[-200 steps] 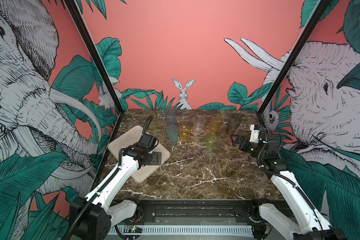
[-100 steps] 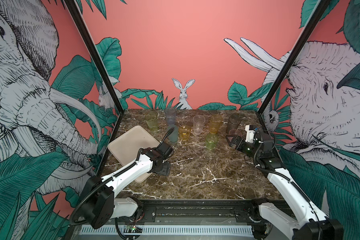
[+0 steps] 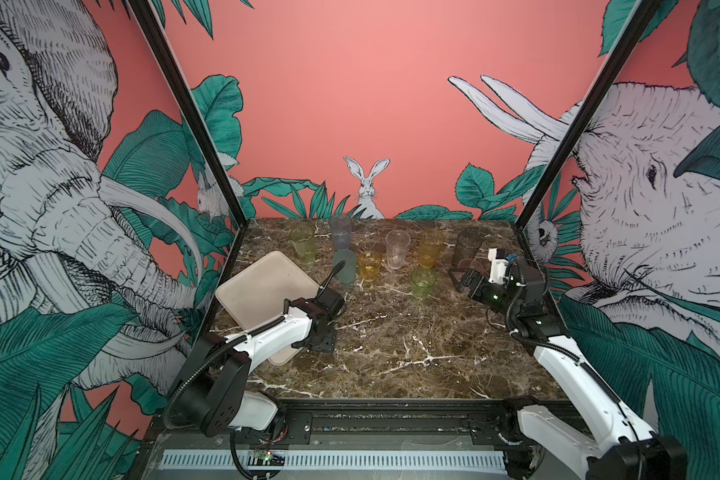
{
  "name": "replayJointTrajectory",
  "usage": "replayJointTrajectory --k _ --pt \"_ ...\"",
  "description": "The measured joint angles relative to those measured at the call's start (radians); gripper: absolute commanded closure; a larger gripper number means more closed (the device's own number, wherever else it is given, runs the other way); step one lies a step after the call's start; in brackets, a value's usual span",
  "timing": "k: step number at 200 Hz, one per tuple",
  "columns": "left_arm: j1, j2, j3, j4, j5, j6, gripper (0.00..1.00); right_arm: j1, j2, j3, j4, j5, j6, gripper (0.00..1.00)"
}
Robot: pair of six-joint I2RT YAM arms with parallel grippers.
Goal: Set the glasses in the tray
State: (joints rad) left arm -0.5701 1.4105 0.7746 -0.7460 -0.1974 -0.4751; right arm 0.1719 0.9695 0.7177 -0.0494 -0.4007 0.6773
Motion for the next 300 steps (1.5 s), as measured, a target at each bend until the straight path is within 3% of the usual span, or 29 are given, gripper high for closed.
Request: replayJointTrajectory --k 58,207,300 --pt "0.068 0.003 -0.045 0.056 0.037 0.025 0.38 0.006 0.007 0.0 0.016 0.0 0.001 0.01" --pt "0.072 0.014 -0.059 0.106 0.094 0.029 0.7 0.024 0.034 0.0 0.037 0.0 0.005 0.01" --pt "-0.081 0.043 -0.021 0.113 0.142 -0.088 0.83 0.026 0.045 0.0 0.038 0.0 0.005 0.01"
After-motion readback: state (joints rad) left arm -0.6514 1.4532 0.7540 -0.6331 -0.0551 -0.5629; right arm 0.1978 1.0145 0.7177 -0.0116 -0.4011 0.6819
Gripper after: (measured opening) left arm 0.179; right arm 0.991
